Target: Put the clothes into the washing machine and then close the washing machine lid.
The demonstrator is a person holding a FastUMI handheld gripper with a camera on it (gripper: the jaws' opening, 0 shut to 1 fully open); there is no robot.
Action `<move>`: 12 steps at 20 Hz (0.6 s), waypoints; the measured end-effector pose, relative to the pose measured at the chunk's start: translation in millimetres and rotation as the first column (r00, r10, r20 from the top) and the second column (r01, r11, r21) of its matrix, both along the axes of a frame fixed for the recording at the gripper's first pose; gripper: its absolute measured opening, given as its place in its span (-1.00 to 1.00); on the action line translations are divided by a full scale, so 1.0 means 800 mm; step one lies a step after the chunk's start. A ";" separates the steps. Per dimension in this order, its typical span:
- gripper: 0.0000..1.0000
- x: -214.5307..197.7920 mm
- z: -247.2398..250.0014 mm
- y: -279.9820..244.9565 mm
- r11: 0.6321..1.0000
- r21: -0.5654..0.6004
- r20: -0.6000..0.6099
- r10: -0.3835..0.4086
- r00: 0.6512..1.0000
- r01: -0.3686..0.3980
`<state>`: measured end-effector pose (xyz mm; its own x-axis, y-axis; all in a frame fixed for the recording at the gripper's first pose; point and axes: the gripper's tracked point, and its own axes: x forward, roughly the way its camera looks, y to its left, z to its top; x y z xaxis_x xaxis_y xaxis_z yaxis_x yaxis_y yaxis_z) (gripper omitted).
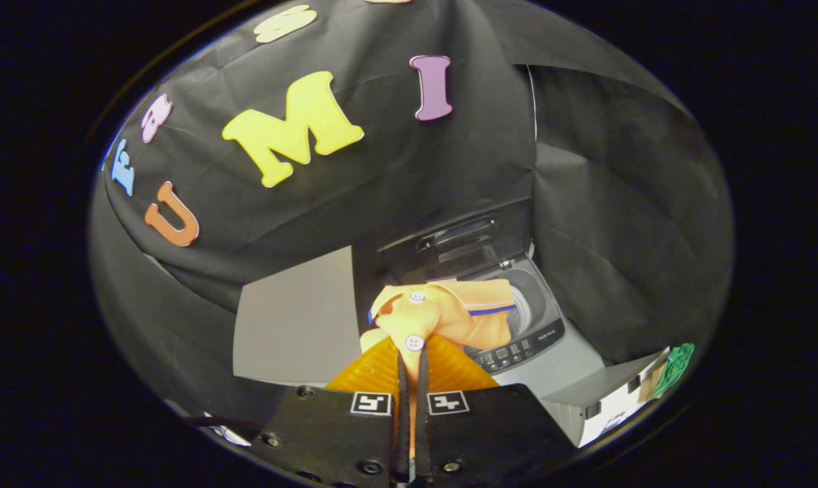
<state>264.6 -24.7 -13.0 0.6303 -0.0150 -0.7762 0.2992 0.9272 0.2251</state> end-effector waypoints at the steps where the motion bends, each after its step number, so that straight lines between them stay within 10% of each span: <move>1: -0.87 0.006 -0.003 -0.007 1.000 -0.001 -0.005 0.005 1.000 -0.005; 12: -0.87 0.065 -0.048 -0.100 0.999 -0.021 -0.053 0.026 0.998 -0.028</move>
<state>316.2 -104.4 -51.2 0.5887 -0.0161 -0.8082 0.2850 0.9397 0.1889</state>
